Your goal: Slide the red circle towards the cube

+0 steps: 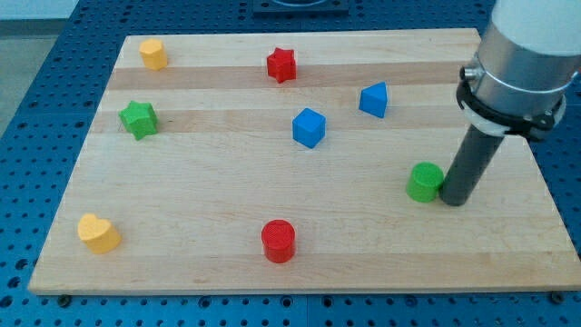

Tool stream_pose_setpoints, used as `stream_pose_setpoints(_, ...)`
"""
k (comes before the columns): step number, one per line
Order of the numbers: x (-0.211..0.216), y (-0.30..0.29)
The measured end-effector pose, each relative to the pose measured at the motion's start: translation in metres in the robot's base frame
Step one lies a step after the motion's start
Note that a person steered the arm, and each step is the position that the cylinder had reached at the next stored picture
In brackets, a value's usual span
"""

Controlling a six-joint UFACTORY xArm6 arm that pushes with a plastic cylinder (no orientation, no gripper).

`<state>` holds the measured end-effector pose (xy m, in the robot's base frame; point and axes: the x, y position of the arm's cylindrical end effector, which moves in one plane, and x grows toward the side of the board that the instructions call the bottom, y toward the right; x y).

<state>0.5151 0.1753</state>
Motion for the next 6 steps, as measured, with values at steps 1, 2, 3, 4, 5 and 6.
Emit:
stream_pose_setpoints(1,-0.016,-0.009)
stream_pose_setpoints(2,-0.027,-0.027)
stream_pose_setpoints(3,-0.032,-0.046)
stream_pose_setpoints(4,0.012,-0.041)
stream_pose_setpoints(5,0.071,-0.036)
stream_pose_setpoints(6,0.085,-0.106)
